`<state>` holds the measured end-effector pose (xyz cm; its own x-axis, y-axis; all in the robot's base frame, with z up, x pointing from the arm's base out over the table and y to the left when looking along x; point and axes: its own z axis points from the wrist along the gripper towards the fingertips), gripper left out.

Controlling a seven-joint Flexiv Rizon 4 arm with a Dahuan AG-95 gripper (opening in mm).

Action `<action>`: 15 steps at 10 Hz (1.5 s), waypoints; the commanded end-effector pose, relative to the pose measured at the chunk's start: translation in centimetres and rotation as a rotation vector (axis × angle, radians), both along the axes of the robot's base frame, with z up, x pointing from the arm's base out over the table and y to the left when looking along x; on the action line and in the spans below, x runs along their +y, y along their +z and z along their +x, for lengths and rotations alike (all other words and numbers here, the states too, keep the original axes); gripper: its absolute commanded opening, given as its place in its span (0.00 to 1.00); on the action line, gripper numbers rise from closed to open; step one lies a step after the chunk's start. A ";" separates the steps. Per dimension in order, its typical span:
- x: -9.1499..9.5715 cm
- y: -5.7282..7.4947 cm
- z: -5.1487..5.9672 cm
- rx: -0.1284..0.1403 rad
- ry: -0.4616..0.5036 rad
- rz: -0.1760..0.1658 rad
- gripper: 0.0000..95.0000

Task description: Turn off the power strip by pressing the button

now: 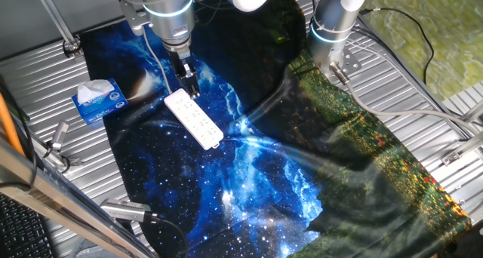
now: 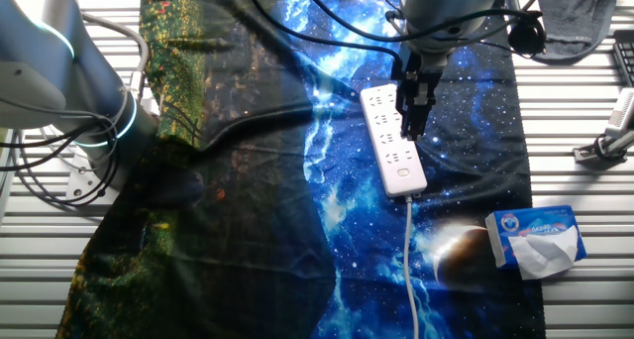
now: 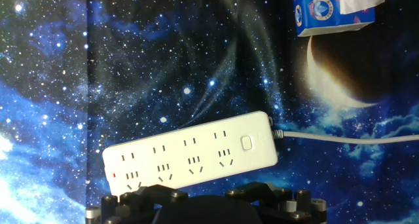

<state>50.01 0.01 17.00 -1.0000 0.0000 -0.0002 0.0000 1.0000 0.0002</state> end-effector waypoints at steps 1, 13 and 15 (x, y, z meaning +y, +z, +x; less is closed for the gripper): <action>0.0 0.0 0.0 -0.028 0.165 0.027 1.00; 0.0 0.0 0.0 -0.025 0.164 0.023 0.00; 0.0 0.0 0.0 -0.028 0.165 0.024 0.00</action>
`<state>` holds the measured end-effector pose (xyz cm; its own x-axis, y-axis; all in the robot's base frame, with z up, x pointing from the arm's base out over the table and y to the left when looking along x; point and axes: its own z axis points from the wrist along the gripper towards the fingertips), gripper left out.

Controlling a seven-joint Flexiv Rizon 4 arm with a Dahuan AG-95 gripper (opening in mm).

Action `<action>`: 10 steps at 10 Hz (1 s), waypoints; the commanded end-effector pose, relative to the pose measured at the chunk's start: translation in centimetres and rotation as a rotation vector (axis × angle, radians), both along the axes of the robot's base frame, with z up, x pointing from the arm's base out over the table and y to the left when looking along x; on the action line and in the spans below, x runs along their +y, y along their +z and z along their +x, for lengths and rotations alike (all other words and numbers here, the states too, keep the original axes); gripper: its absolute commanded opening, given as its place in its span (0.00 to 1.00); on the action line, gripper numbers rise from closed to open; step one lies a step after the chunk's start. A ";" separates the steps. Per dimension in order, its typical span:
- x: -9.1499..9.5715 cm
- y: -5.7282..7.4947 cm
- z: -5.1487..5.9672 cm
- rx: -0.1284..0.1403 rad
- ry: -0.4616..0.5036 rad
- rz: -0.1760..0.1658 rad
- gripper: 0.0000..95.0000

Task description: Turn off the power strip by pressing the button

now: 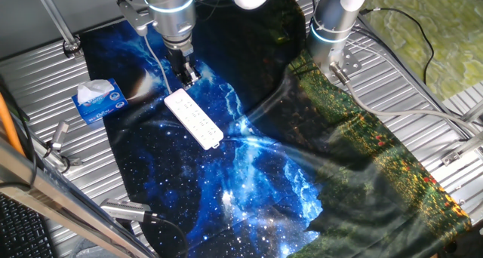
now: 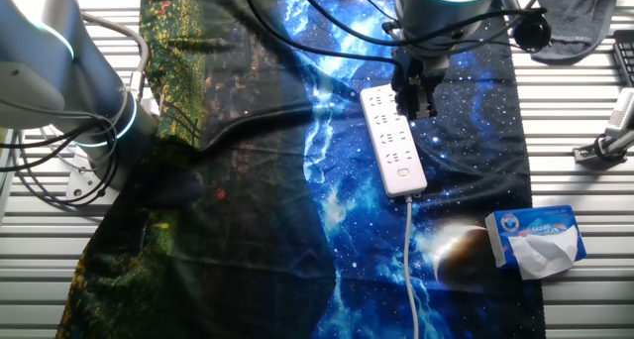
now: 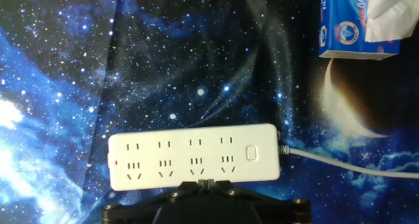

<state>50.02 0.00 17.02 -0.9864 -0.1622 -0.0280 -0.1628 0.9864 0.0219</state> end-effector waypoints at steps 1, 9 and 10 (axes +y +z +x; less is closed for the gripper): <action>0.0 0.0 0.0 -0.001 0.000 0.000 0.00; -0.1 -0.1 0.1 -0.009 0.047 0.000 0.40; -0.2 -0.1 0.1 -0.012 0.065 0.000 0.60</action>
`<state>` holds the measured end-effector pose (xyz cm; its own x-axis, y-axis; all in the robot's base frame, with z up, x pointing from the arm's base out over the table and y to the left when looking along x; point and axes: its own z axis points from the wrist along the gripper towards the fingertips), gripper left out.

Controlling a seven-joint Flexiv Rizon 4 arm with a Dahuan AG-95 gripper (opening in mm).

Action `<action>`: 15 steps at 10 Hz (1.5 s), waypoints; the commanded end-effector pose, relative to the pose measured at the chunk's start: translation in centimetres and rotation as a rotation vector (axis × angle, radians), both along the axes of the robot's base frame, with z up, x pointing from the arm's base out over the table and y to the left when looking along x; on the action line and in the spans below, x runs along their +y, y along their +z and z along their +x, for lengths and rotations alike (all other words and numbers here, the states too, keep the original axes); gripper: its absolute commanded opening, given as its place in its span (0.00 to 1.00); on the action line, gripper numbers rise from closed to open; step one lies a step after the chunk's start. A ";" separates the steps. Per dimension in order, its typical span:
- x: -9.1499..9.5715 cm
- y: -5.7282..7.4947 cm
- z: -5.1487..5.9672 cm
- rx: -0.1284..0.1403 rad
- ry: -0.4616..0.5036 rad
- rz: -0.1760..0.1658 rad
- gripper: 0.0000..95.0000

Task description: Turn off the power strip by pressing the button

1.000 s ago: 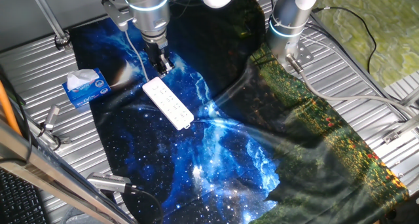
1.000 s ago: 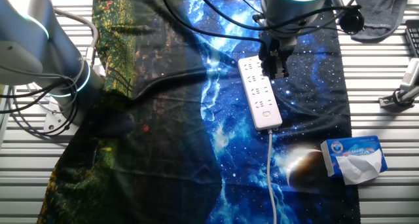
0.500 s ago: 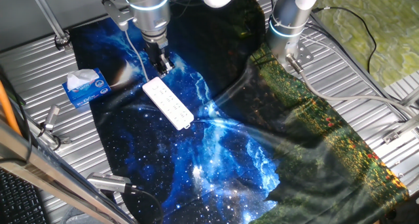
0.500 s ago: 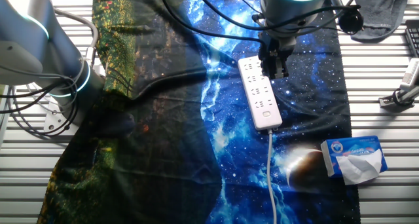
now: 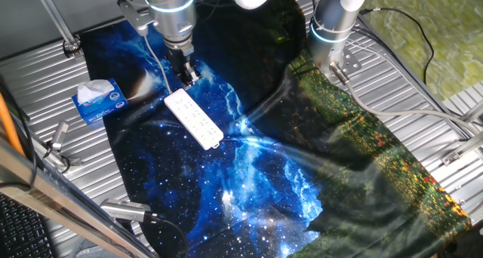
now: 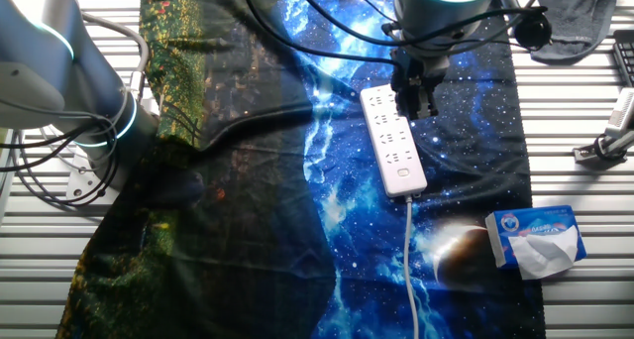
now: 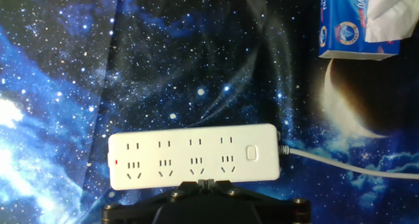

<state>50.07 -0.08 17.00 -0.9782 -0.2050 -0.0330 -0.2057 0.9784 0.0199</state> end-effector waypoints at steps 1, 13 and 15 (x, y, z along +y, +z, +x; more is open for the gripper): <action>-0.4 -0.2 0.2 -0.009 0.032 0.001 0.80; -8.0 -5.2 5.3 -0.005 0.100 0.003 0.80; -9.9 -6.9 5.9 -0.007 0.083 0.004 0.80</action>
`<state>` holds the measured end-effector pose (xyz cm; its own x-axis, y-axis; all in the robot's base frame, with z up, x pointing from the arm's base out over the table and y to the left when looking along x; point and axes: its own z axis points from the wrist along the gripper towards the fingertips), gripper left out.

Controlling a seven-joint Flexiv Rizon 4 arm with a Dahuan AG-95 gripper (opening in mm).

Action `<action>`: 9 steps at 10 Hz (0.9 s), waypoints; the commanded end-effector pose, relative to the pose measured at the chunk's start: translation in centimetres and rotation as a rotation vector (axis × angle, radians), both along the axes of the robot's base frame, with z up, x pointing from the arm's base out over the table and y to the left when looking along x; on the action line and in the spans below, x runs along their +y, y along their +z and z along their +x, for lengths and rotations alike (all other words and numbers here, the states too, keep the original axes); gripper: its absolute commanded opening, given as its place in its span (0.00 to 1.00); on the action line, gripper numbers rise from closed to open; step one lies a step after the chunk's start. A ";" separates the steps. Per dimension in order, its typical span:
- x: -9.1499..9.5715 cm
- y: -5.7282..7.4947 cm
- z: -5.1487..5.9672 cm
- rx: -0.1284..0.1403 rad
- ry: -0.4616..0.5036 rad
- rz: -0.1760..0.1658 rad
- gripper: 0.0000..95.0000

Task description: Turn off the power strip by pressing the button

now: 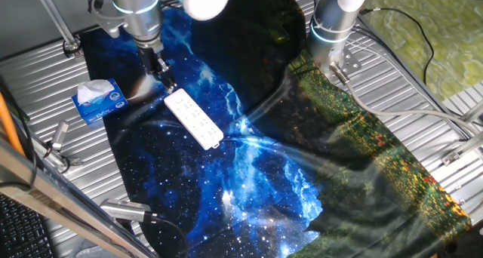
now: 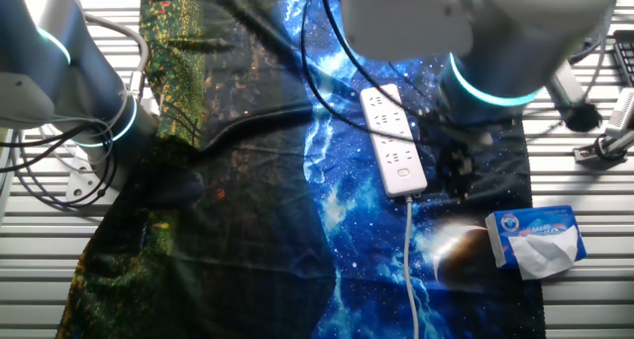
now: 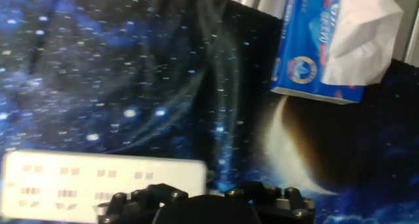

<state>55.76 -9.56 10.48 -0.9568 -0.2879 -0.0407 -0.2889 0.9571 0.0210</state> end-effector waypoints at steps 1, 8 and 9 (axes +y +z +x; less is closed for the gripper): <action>-0.6 -0.8 0.5 0.005 -0.030 0.003 0.80; -0.1 -1.4 0.7 0.018 -0.050 0.003 0.80; 0.0 -1.6 0.4 0.016 -0.050 0.000 0.80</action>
<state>56.14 -9.49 8.87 -0.9687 -0.2473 -0.0233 -0.2479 0.9683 0.0313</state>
